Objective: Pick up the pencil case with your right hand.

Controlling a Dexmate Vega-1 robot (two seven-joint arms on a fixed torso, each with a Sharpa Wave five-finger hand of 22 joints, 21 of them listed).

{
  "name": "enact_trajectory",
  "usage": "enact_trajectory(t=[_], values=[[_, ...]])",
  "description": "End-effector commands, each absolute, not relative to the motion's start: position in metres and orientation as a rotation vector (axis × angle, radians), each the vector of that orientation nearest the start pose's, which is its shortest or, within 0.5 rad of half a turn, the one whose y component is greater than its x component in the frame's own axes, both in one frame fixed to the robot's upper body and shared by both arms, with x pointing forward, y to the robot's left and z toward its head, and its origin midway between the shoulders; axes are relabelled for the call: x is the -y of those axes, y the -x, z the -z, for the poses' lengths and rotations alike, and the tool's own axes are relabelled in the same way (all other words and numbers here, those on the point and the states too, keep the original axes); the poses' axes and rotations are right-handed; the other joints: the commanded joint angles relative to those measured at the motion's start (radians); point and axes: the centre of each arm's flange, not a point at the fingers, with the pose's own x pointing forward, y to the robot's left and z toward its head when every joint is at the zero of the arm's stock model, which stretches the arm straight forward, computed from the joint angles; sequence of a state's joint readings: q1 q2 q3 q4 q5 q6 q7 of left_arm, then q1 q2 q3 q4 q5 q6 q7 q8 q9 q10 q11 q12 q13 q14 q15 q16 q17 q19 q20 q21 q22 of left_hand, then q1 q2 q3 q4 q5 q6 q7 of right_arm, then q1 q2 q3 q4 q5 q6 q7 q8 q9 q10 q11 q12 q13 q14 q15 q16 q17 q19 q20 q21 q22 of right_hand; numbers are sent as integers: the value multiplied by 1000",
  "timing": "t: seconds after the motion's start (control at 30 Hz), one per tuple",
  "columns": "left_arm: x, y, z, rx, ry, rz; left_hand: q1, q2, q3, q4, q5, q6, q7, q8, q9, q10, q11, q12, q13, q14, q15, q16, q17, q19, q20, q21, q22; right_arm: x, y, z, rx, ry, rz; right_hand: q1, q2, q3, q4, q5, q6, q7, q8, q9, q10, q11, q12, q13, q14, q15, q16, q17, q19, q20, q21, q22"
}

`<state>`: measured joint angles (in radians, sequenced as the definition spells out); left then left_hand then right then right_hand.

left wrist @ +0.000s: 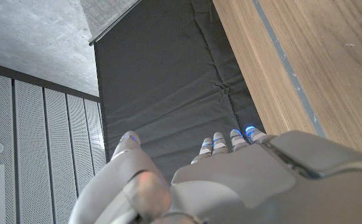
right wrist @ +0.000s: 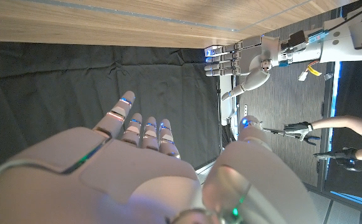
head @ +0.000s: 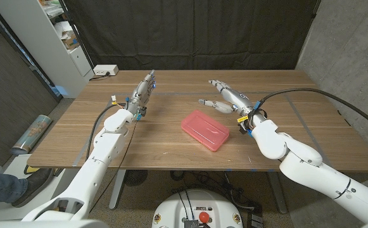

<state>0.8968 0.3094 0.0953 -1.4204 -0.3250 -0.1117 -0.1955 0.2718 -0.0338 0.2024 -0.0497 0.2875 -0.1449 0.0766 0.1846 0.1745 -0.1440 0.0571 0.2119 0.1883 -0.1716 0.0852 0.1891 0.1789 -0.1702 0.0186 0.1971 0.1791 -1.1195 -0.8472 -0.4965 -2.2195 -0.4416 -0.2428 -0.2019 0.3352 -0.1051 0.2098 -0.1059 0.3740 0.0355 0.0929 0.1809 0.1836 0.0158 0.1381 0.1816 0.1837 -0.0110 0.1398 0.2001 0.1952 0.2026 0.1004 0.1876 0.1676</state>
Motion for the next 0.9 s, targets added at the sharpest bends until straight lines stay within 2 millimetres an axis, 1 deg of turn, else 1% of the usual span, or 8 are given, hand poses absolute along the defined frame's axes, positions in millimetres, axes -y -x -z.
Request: enact_trajectory(t=[0.03,0.17,0.3,0.37,0.5,0.57,0.7,0.9], values=[[-279,-643,-2,618,-61,240,13,1,5,-6,-6,-8,-8,0,4,0,8,-3,4,-34,2,-2,2,-48,4,0,2,149,-471,10,841,1179,-77,17,-2,2,-7,11,-10,2,0,4,-2,9,2,4,2,18,-2,4,2,15,2,3],[-278,-644,-2,618,-60,238,14,1,5,-6,-6,-7,-10,1,4,0,7,-3,4,-34,2,-1,2,-48,6,0,2,147,-471,11,832,1190,-83,21,-5,0,-10,13,-16,-3,0,4,-11,13,1,4,0,25,-2,3,3,24,2,3],[-278,-645,-1,613,-58,243,14,2,5,-6,-7,-6,-12,1,4,1,7,-2,4,-34,3,-1,2,-48,9,0,2,143,-471,10,794,1220,-88,24,-11,-4,-13,16,-26,-15,-1,4,-22,15,-1,4,-6,35,-4,3,-1,46,1,4],[-278,-645,-1,611,-62,240,15,2,4,-6,-7,-6,-11,2,4,0,7,-2,4,-34,3,-1,2,-48,10,1,2,142,-471,10,783,1233,-87,25,-14,-7,-13,17,-30,-22,0,4,-24,15,0,4,-11,42,-6,4,-3,62,1,4],[-279,-645,-1,611,-62,242,15,2,4,-7,-7,-5,-12,2,4,2,6,-2,4,-33,3,-1,2,-48,12,0,2,139,-470,10,768,1250,-86,24,-16,-11,-13,18,-39,-34,-1,4,-30,15,1,4,-12,47,-5,4,-5,71,1,4],[-279,-645,-1,611,-61,237,15,3,4,-7,-8,-5,-12,2,4,1,5,-2,4,-33,2,-1,2,-47,12,1,2,138,-470,9,764,1259,-85,24,-19,-14,-13,19,-47,-39,-2,4,-33,18,1,4,-14,50,-5,4,-5,82,1,4],[-279,-645,0,609,-63,241,16,3,3,-7,-8,-5,-13,2,4,2,7,-2,4,-33,2,-1,2,-48,14,1,2,137,-469,9,750,1270,-90,23,-21,-17,-13,20,-56,-41,-3,4,-37,18,1,4,-15,52,-5,4,-3,94,2,4],[-279,-645,1,602,-60,246,16,3,3,-8,-9,-5,-14,2,4,1,8,-2,4,-33,2,-1,2,-49,18,0,2,135,-469,8,705,1296,-116,22,-25,-23,-13,21,-75,-39,-5,4,-54,27,-2,4,-20,55,-5,4,-2,110,2,5]])
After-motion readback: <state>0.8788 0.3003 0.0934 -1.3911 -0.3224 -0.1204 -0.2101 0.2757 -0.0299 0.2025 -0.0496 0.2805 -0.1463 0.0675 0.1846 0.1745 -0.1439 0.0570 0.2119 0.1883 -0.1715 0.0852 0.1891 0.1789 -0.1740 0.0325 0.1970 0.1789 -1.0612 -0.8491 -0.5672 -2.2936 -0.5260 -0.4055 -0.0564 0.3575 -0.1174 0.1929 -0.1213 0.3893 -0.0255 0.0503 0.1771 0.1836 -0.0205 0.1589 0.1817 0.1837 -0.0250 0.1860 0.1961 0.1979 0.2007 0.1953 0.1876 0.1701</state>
